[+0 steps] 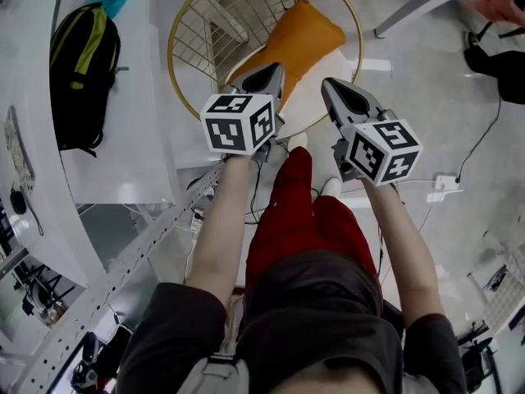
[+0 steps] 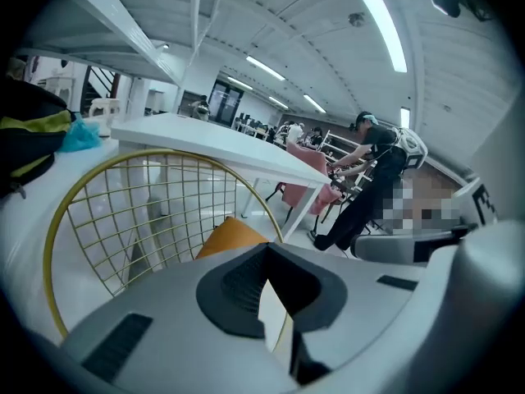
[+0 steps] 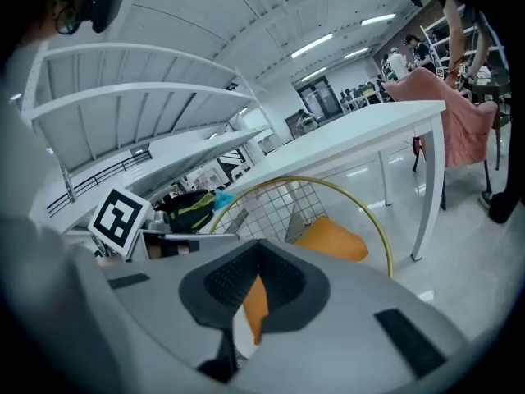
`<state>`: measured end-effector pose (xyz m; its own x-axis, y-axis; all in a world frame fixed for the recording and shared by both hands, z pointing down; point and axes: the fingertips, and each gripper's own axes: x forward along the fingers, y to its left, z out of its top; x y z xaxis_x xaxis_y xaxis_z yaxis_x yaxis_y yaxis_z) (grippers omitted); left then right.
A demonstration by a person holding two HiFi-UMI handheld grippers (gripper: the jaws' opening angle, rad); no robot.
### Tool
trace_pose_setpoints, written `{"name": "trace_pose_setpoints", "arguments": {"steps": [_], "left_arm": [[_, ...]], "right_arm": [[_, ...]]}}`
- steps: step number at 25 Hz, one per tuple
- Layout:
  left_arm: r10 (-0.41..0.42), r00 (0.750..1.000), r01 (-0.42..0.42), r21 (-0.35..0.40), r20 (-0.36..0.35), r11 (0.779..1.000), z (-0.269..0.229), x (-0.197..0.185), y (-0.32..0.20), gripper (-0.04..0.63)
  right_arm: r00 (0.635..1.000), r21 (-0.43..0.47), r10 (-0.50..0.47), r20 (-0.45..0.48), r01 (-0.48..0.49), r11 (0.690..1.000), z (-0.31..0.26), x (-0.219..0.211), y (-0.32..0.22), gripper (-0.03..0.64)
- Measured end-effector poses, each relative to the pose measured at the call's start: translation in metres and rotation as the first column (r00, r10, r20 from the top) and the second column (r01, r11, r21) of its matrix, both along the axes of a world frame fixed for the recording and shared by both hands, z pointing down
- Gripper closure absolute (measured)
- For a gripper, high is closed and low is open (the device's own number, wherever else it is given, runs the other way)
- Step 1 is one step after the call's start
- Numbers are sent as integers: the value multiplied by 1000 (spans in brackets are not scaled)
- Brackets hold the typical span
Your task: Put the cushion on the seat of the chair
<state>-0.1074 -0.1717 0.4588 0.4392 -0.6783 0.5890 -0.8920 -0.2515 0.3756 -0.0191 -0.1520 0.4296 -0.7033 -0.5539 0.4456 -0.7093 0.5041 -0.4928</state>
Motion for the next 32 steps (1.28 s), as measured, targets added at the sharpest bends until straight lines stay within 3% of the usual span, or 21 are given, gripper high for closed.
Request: {"name": "trace_pose_setpoints", "arguments": {"steps": [14,32], "left_arm": [[-15,999,25,185,-51,982,-79,24,42,585],[-44,999,36,299,21,954,-139,51,105,586]], "right_arm": [[999,143,-14,44,7,990,-64,26,35,599],[996,273,-25,83,2,962,-126,58,83,600]]}}
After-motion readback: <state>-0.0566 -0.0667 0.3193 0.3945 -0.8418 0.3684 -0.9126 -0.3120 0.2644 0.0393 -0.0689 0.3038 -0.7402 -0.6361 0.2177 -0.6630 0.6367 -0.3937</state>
